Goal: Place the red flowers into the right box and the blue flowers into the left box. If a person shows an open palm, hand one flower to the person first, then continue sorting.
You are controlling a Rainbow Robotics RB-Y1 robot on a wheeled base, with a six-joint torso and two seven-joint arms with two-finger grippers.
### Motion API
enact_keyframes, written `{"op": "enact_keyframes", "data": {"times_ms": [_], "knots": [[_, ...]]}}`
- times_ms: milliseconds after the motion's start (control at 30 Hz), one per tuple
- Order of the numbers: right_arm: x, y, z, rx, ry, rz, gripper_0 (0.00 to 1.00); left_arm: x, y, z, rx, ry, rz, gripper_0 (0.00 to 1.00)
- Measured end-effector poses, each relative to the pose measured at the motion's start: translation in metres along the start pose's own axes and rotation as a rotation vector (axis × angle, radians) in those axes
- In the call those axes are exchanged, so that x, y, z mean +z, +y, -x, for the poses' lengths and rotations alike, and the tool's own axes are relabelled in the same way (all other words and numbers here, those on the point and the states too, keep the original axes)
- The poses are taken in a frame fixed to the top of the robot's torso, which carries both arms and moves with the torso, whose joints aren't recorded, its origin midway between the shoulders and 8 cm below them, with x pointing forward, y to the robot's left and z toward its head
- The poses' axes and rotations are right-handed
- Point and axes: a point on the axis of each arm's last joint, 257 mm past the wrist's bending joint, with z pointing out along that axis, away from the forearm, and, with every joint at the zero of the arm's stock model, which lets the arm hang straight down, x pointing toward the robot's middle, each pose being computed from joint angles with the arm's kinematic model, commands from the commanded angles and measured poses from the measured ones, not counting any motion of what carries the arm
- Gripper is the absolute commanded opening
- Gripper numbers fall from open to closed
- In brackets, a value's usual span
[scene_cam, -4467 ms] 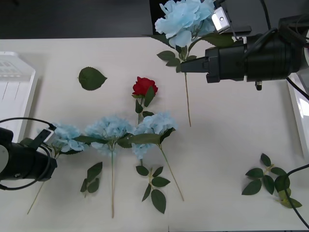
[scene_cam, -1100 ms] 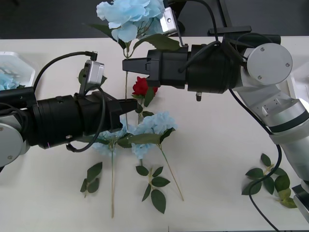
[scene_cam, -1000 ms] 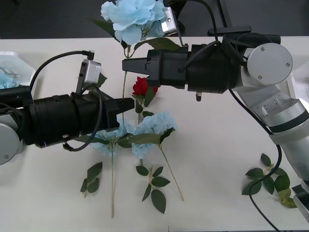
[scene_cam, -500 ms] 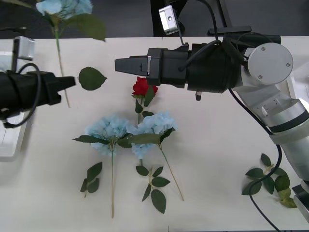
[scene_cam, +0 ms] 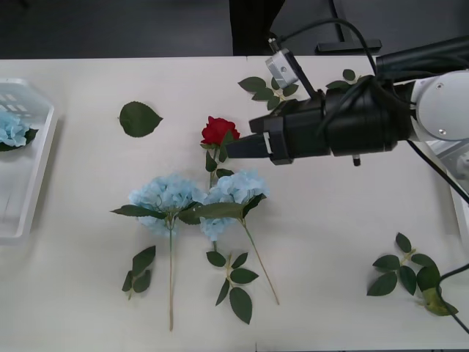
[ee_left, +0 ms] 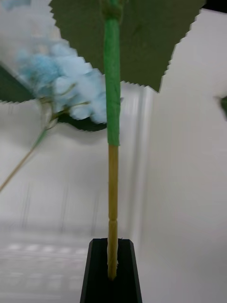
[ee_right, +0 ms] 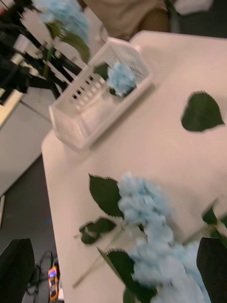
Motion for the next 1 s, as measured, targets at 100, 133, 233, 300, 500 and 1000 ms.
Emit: {"op": "enact_keyframes", "data": {"times_ms": [100, 133, 233, 300, 500, 1000], "knots": [[-0.018, -0.013, -0.034, 0.033, 0.091, -0.092, 1.00, -0.004, 0.050, -0.025, 0.004, 0.044, 0.102, 0.00], [-0.023, -0.017, -0.046, 0.020, 0.119, -0.119, 1.00, -0.004, 0.063, -0.030, 0.012, 0.054, 0.130, 0.00], [-0.036, -0.025, -0.081, -0.029, 0.203, -0.193, 1.00, -0.001, 0.093, -0.041, 0.056, 0.075, 0.207, 0.18], [-0.043, -0.030, -0.104, -0.043, 0.258, -0.239, 1.00, 0.005, 0.102, -0.048, 0.084, 0.094, 0.237, 0.35], [-0.063, -0.040, -0.162, -0.041, 0.387, -0.360, 1.00, 0.012, 0.108, -0.067, 0.106, 0.151, 0.252, 0.83], [-0.039, -0.049, -0.245, -0.062, 0.524, -0.559, 1.00, -0.005, -0.087, -0.024, 0.199, 0.038, -0.173, 1.00]]}}
